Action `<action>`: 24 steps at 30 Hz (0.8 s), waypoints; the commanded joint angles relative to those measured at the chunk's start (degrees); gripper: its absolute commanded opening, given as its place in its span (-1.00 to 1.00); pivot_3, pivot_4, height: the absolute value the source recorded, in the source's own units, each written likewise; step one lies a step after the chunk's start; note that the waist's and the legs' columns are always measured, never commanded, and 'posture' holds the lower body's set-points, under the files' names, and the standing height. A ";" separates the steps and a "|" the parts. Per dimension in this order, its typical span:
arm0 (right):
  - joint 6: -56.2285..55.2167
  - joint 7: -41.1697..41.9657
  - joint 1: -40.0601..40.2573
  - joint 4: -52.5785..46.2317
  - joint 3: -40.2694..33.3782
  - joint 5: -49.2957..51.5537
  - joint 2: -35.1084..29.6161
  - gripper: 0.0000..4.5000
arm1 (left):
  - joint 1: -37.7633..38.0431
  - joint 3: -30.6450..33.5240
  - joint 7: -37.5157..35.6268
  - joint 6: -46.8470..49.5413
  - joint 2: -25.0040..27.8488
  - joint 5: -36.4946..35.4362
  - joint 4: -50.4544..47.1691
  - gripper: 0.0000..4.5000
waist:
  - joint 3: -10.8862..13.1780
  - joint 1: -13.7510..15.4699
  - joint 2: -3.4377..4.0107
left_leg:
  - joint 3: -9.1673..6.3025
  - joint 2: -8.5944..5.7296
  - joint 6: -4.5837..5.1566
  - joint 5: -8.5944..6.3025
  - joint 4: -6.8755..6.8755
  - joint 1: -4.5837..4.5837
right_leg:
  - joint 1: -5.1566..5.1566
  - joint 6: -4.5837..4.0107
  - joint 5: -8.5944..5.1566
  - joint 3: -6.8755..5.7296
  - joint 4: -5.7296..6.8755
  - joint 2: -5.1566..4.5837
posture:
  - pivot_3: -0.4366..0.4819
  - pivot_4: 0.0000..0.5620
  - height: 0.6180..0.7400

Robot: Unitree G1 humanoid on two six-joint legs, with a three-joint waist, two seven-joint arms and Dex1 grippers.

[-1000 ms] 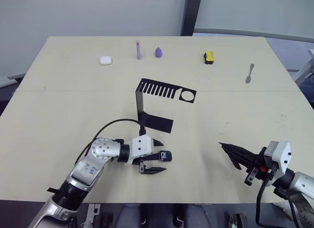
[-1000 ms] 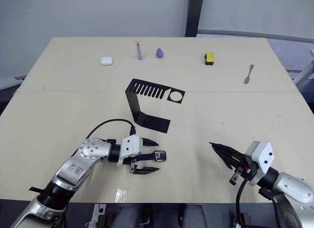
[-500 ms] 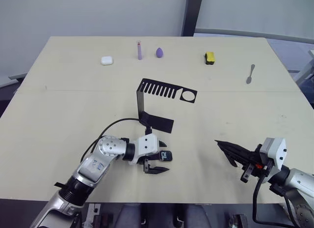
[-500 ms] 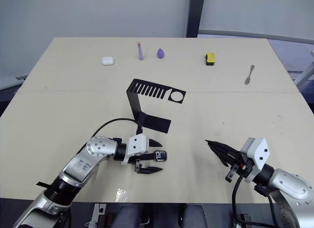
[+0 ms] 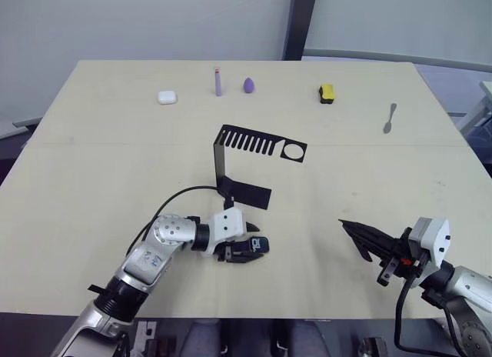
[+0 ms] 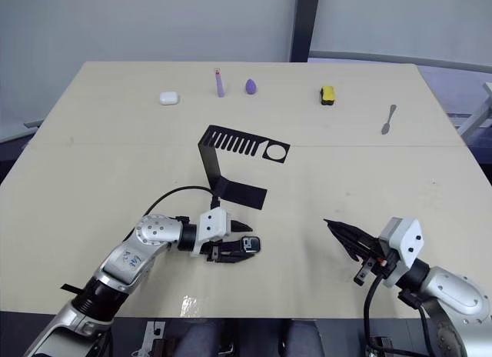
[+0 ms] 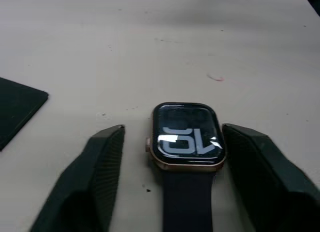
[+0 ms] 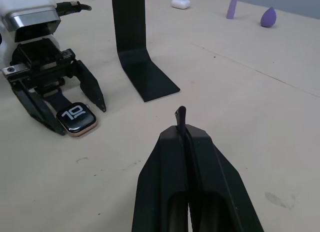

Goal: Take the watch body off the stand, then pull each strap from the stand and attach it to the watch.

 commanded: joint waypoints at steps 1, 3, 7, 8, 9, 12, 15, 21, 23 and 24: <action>-1.87 0.81 1.58 -0.31 -2.19 0.38 0.13 -1.00 | 2.03 -0.81 -0.38 0.54 0.65 1.42 5.10 -0.30 | -0.11 -0.05 -0.01 | 0.03 0.01 -0.02 -0.01 -0.05 0.15 | 0.13 -0.01 -0.02 0.01 -0.02 0.00 | -0.05 -0.47 1.00; -2.09 0.81 1.94 -0.14 -2.25 0.67 0.15 -1.00 | 1.65 -0.95 -1.02 -0.21 0.35 1.18 5.57 -0.30 | -0.13 -0.08 0.02 | 0.04 0.11 0.06 -0.17 -0.13 0.62 | 0.68 -0.04 -0.05 -0.03 -0.23 0.04 | -0.05 -0.47 1.00; -2.46 0.76 2.29 -0.05 -2.32 0.90 0.32 -1.00 | 0.75 -0.59 -2.14 -0.76 -0.51 0.10 5.17 -0.30 | -0.23 0.00 0.10 | 0.02 0.21 0.23 -0.46 -0.11 0.73 | 0.80 -0.09 -0.09 -0.03 -0.28 0.04 | -0.05 -0.47 1.00; -2.62 0.81 2.39 -0.02 -2.38 0.92 0.37 -1.00 | 0.50 -0.39 -2.41 -0.79 -0.71 -0.25 4.84 -0.30 | -0.23 0.00 0.10 | 0.02 0.21 0.22 -0.45 -0.11 0.73 | 0.80 -0.09 -0.09 -0.02 -0.27 0.04 | -0.05 -0.47 1.00; -2.85 0.65 2.54 -0.22 -2.45 0.81 0.48 -1.00 | 0.22 0.27 -2.85 -0.31 -1.01 -1.48 3.89 -0.30 | -0.23 0.01 0.10 | 0.02 0.21 0.21 -0.45 -0.11 0.73 | 0.80 -0.09 -0.09 -0.02 -0.28 0.03 | -0.05 -0.47 1.00; -4.10 0.54 3.17 -1.42 -2.13 -0.24 0.45 -1.00 | -0.39 2.90 -3.60 3.05 -1.90 -6.43 -0.14 -0.30 | -0.22 -0.01 0.10 | 0.02 0.20 0.17 -0.42 -0.09 0.69 | 0.78 -0.09 -0.09 -0.03 -0.29 0.03 | -0.05 -0.47 1.00; -5.18 0.00 3.06 -3.36 -1.45 -1.39 0.15 -1.00 | -0.93 6.67 -4.12 9.33 -2.45 -13.44 -4.66 -0.30 | -0.20 -0.02 0.07 | 0.02 0.20 0.15 -0.41 -0.08 0.62 | 0.75 -0.09 -0.09 -0.03 -0.29 0.04 | -0.05 -0.47 1.00; -3.18 -5.05 1.41 -10.35 -2.02 -2.15 0.21 -1.00 | -4.59 14.52 -4.76 24.87 -0.24 -26.82 -8.65 -0.30 | -0.19 -0.02 0.08 | -0.04 0.21 0.00 -0.32 -0.05 0.62 | 0.75 -0.09 -0.09 0.05 -0.26 0.05 | -0.05 -0.47 1.00; -3.81 -5.47 1.67 -12.92 -1.03 -4.39 -0.16 -1.00 | -5.76 16.80 -3.56 28.41 -0.30 -29.75 -8.19 -0.30 | -0.19 -0.02 0.07 | -0.07 0.21 -0.07 -0.30 -0.07 0.59 | 0.75 -0.07 -0.11 0.04 -0.28 0.06 | -0.05 -0.47 1.00; -3.86 -5.95 1.30 -13.84 -0.64 -5.35 -0.24 -1.00 | -5.95 16.73 -4.26 29.13 0.43 -30.07 -8.04 -0.30 | -0.18 -0.01 0.06 | -0.07 0.20 -0.07 -0.30 -0.07 0.59 | 0.75 -0.06 -0.12 0.03 -0.29 0.06 | -0.05 -0.47 1.00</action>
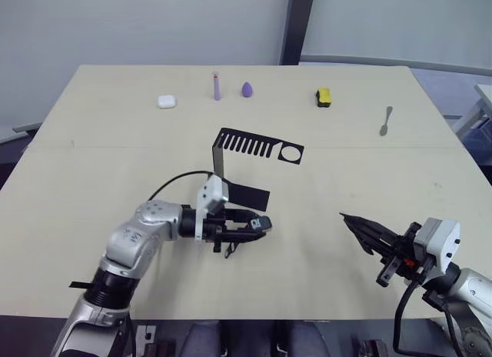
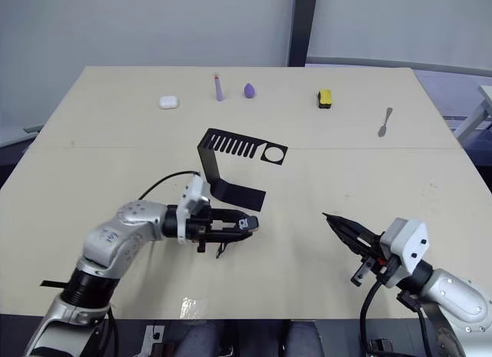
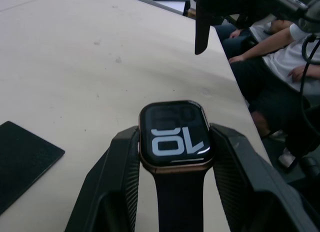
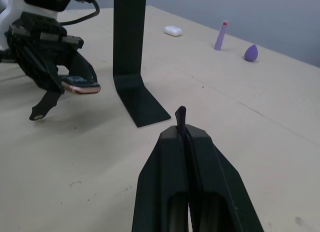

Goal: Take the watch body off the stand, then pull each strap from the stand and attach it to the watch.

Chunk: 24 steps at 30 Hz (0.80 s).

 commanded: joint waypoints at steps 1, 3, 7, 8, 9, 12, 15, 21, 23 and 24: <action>-1.01 -1.94 -0.43 -4.97 0.13 -2.79 -0.53 -1.00 | -1.09 1.97 -0.78 4.05 1.61 -4.23 -1.81 -0.30 | 0.02 0.01 -0.03 | 0.01 -0.02 0.00 0.00 0.01 0.00 | 0.00 0.01 0.00 -0.02 0.00 0.00 | -0.05 -0.47 1.00; -1.81 -1.85 -1.49 -5.58 0.98 -5.02 -1.04 -1.00 | -1.31 1.32 -1.79 5.34 2.75 -4.90 -1.61 -0.30 | 0.02 0.01 -0.04 | 0.04 -0.07 0.01 0.00 0.02 0.01 | 0.00 0.02 0.00 -0.05 0.00 0.01 | -0.05 -0.47 1.00; -2.95 -1.53 -4.49 -5.76 2.62 -8.88 -2.48 -1.00 | -2.07 1.49 -2.03 9.73 2.41 -8.63 -2.08 -0.30 | 0.06 -0.02 -0.09 | 0.05 -0.09 0.01 0.00 0.03 0.01 | -0.01 0.02 -0.01 -0.04 0.00 0.01 | -0.05 -0.47 1.00; -2.77 -1.52 -5.12 -5.81 3.02 -9.13 -2.78 -1.00 | -2.33 1.75 -1.53 11.52 1.97 -10.07 -2.34 -0.30 | 0.06 0.04 -0.10 | 0.04 -0.08 0.01 0.00 0.03 0.00 | -0.01 0.02 -0.01 -0.04 -0.01 0.01 | -0.05 -0.47 1.00; -2.71 -1.57 -5.86 -5.91 3.46 -9.67 -3.10 -1.00 | -2.70 1.94 -1.03 13.08 1.63 -11.19 -2.47 -0.30 | 0.06 0.10 -0.10 | 0.01 -0.08 0.01 0.00 0.02 0.00 | -0.01 0.02 -0.01 -0.03 -0.01 0.01 | -0.05 -0.47 1.00; -2.94 -1.72 -7.65 -6.46 5.23 -11.85 -3.59 -1.00 | -3.85 2.33 0.42 18.71 0.78 -15.11 -2.70 -0.30 | 0.09 0.04 -0.15 | -0.02 -0.08 0.01 0.01 0.04 -0.06 | -0.01 0.03 -0.01 -0.02 -0.02 0.01 | -0.05 -0.47 1.00; -2.92 -2.21 -8.36 -6.76 6.40 -13.93 -3.66 -1.00 | -3.92 1.86 1.16 19.62 0.79 -15.70 -3.25 -0.30 | 0.09 0.00 -0.15 | -0.02 -0.09 0.01 0.02 0.04 -0.05 | 0.00 0.03 -0.01 -0.02 -0.01 0.01 | -0.05 -0.47 1.00; -3.14 -2.14 -10.06 -7.72 9.97 -17.66 -3.70 -1.00 | -3.53 2.10 3.99 19.24 -1.17 -15.84 -3.32 -0.30 | 0.10 -0.01 -0.17 | -0.02 -0.10 0.00 0.02 0.04 -0.06 | -0.01 0.03 -0.01 -0.04 -0.01 0.02 | -0.05 -0.47 1.00; -3.62 -1.90 -10.42 -7.72 11.42 -18.60 -3.60 -1.00 | -3.92 2.23 5.53 19.09 -2.40 -15.59 -2.99 -0.30 | 0.10 0.00 -0.17 | -0.02 -0.10 0.00 0.02 0.04 -0.06 | -0.01 0.03 -0.01 -0.03 -0.02 0.01 | -0.05 -0.47 1.00; -3.78 -1.86 -10.53 -7.67 12.11 -18.82 -3.39 -1.00 | -4.09 2.22 6.01 18.97 -2.75 -15.42 -2.79 -0.30 | 0.10 -0.01 -0.17 | -0.03 -0.10 0.00 0.02 0.04 -0.07 | -0.01 0.03 -0.01 -0.03 -0.02 0.01 | -0.05 -0.47 1.00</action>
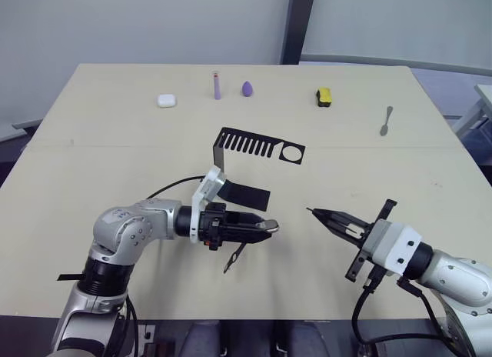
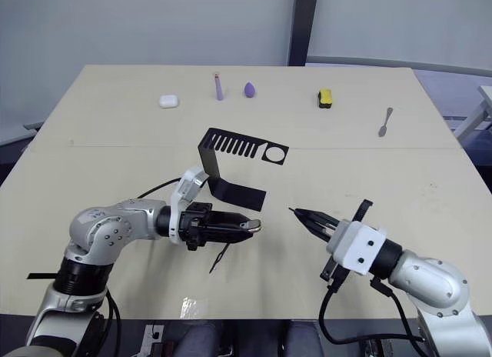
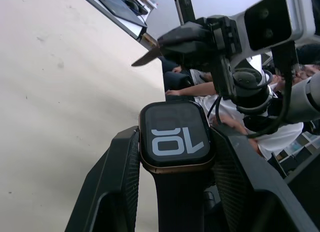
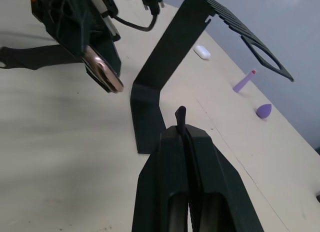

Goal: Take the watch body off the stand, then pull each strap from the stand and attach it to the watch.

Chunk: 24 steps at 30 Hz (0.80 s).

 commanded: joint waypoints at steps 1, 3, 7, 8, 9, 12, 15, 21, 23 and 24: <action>-2.34 -0.16 -0.89 -2.33 1.93 -1.05 -0.20 -1.00 | -1.08 1.04 2.49 -0.99 -1.40 -0.32 -0.72 -0.30 | 0.00 0.00 0.00 | 0.00 0.00 0.00 0.00 0.00 0.00 | 0.00 0.00 0.00 0.00 0.00 0.00 | -0.05 -0.47 1.00; -3.18 0.26 -1.22 -2.07 2.83 -1.35 -0.41 -1.00 | -1.56 1.07 3.89 -1.68 -1.94 0.72 0.19 -0.30 | 0.01 0.01 -0.01 | 0.00 -0.02 0.00 0.00 0.01 0.00 | 0.00 0.00 0.00 0.00 0.00 0.00 | -0.05 -0.47 1.00; -4.55 0.35 -1.47 -1.06 3.18 -1.86 -0.75 -1.00 | -2.12 1.51 5.29 -1.56 -2.63 0.11 1.17 -0.30 | 0.01 0.04 -0.02 | 0.00 -0.03 0.00 0.00 0.01 0.00 | 0.00 0.00 0.00 -0.01 0.00 -0.01 | -0.05 -0.47 1.00; -4.86 0.55 -1.47 -0.80 3.37 -1.90 -0.84 -1.00 | -2.26 1.42 5.35 -1.65 -2.65 0.06 1.33 -0.30 | 0.02 0.03 -0.03 | 0.00 -0.03 0.01 0.00 0.01 0.00 | 0.01 0.00 0.00 -0.02 0.00 -0.01 | -0.05 -0.47 1.00; -5.07 0.67 -1.33 -0.53 3.60 -1.81 -0.81 -1.00 | -2.43 1.60 5.53 -1.66 -2.79 -0.15 1.59 -0.30 | 0.02 0.02 -0.03 | 0.00 -0.03 0.01 0.00 0.01 0.00 | 0.00 0.00 0.00 -0.03 -0.01 -0.01 | -0.05 -0.47 1.00; -6.19 0.73 -0.95 0.73 3.57 -1.87 -0.73 -1.00 | -2.83 2.31 6.18 -1.76 -3.27 -0.55 2.27 -0.30 | 0.02 0.02 -0.03 | 0.00 -0.03 0.00 0.00 0.00 0.00 | 0.00 0.00 0.00 -0.03 -0.01 -0.01 | -0.05 -0.47 1.00; -7.97 0.20 -0.33 2.17 3.25 -2.53 -0.44 -1.00 | -2.88 2.18 6.37 -2.15 -3.39 -0.08 2.18 -0.30 | 0.02 0.01 -0.03 | 0.00 -0.03 0.00 0.01 0.00 0.00 | 0.00 0.00 0.00 -0.04 -0.01 0.00 | -0.05 -0.47 1.00; -10.43 -0.73 0.30 3.82 4.54 -4.40 0.45 -1.00 | -3.25 1.99 6.96 -1.77 -3.98 -0.18 2.40 -0.30 | 0.02 0.01 -0.04 | 0.01 -0.03 0.00 0.01 0.00 0.00 | 0.00 0.00 0.00 -0.04 -0.01 -0.01 | -0.05 -0.47 1.00; -11.03 -0.97 0.14 4.56 4.57 -4.88 0.57 -1.00 | -3.39 1.79 7.03 -1.60 -4.03 -0.15 2.51 -0.30 | 0.02 0.01 -0.04 | 0.00 -0.03 0.00 0.01 0.00 0.00 | 0.01 0.00 0.00 -0.04 -0.01 -0.01 | -0.05 -0.47 1.00; -11.23 -1.03 0.07 4.82 4.60 -4.96 0.59 -1.00 | -3.47 1.72 7.05 -1.44 -4.02 -0.17 2.58 -0.30 | 0.02 0.01 -0.04 | 0.00 -0.03 0.00 0.01 0.00 0.00 | 0.00 0.00 0.00 -0.04 -0.01 -0.01 | -0.05 -0.47 1.00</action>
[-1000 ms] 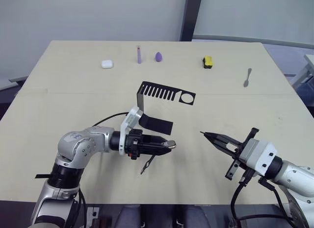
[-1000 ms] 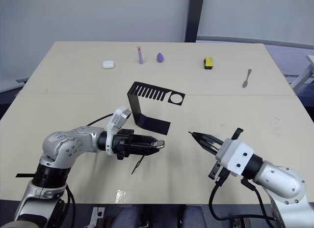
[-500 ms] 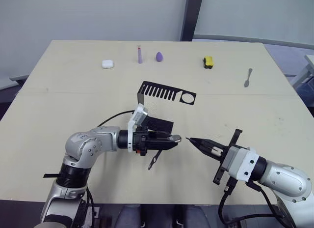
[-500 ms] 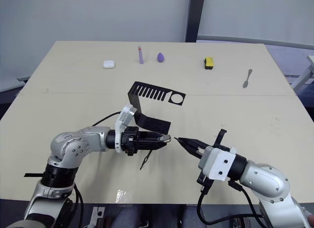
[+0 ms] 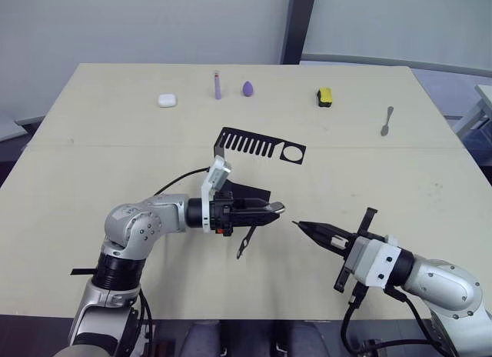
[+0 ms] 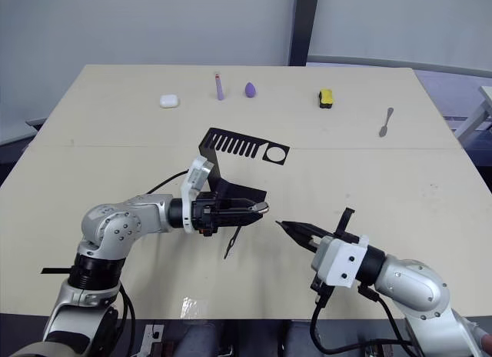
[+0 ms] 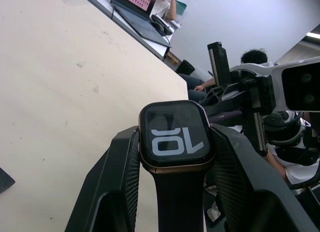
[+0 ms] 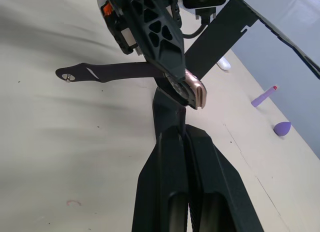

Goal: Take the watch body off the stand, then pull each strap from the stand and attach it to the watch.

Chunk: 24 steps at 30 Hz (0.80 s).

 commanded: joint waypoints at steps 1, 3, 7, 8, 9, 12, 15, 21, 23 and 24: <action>-1.66 -1.26 -0.39 0.10 -0.80 -0.32 0.53 -1.00 | -1.25 0.21 -0.01 -0.10 -0.27 -0.55 -0.12 -0.30 | 0.00 0.00 0.00 | 0.00 0.00 0.00 0.00 0.00 0.00 | 0.00 0.00 0.00 0.00 0.00 0.00 | -0.05 -0.47 1.00; -1.97 -1.47 -0.55 0.48 -0.77 -0.51 0.62 -1.00 | -1.36 0.08 0.00 0.05 -0.19 -0.41 0.02 -0.30 | 0.00 0.00 0.00 | 0.00 0.00 0.00 0.00 0.00 0.00 | 0.00 0.00 0.00 0.00 0.00 0.00 | -0.05 -0.47 1.00; -2.49 -1.65 -0.82 1.20 -0.95 -0.80 0.77 -1.00 | -1.62 -0.08 0.36 0.80 0.06 -0.35 0.27 -0.30 | 0.01 0.00 -0.01 | 0.00 0.00 0.00 0.00 0.00 0.00 | 0.00 0.00 0.00 0.00 0.00 0.00 | -0.05 -0.47 1.00; -2.63 -1.53 -0.72 1.35 -1.01 -0.72 0.73 -1.00 | -1.75 -0.31 0.67 1.49 0.34 -0.25 0.22 -0.30 | 0.01 0.00 -0.02 | 0.00 0.00 0.00 0.00 0.00 0.00 | 0.00 0.00 0.00 0.01 0.00 0.00 | -0.05 -0.47 1.00; -2.77 -1.37 -0.65 1.79 -0.94 -0.58 0.73 -1.00 | -2.00 -0.33 1.26 2.37 0.53 -0.23 0.17 -0.30 | 0.01 0.00 -0.02 | 0.00 0.00 0.00 0.00 0.00 0.00 | 0.00 0.00 0.00 0.01 0.00 0.00 | -0.05 -0.47 1.00; -3.01 -1.14 -0.97 3.12 -0.68 -0.23 0.85 -1.00 | -2.54 0.16 2.56 3.85 0.63 -0.47 0.18 -0.30 | 0.02 0.00 -0.03 | -0.01 0.00 0.00 0.00 0.00 0.00 | 0.00 0.00 0.00 0.02 0.00 -0.01 | -0.05 -0.47 1.00; -3.74 -0.59 -1.76 4.14 0.14 -0.07 0.86 -1.00 | -2.53 0.43 2.96 4.58 0.71 -0.82 -0.07 -0.30 | 0.02 -0.01 -0.04 | 0.00 0.00 0.00 0.00 0.00 0.00 | 0.00 0.00 0.00 0.02 0.00 -0.01 | -0.05 -0.47 1.00; -4.63 -0.66 -3.65 6.18 0.59 -0.06 1.10 -1.00 | -1.87 0.47 3.65 5.63 0.48 -1.36 -1.18 -0.30 | 0.03 -0.02 -0.04 | -0.02 0.01 -0.02 0.01 0.00 -0.01 | 0.00 0.00 0.00 0.03 0.00 -0.01 | -0.05 -0.47 1.00; -5.06 -0.39 -3.77 6.63 0.51 0.14 0.91 -1.00 | -2.04 0.41 3.96 5.98 0.44 -1.29 -1.14 -0.30 | 0.03 -0.02 -0.05 | -0.02 0.01 -0.02 0.01 0.00 -0.01 | 0.00 0.00 0.00 0.03 0.00 -0.01 | -0.05 -0.47 1.00; -5.52 -0.12 -3.60 6.95 0.53 0.28 0.79 -1.00 | -2.17 0.20 3.87 6.17 0.55 -1.24 -1.17 -0.30 | 0.03 -0.02 -0.05 | -0.02 0.01 -0.02 0.01 0.00 -0.01 | 0.00 0.00 0.00 0.03 0.00 -0.01 | -0.05 -0.47 1.00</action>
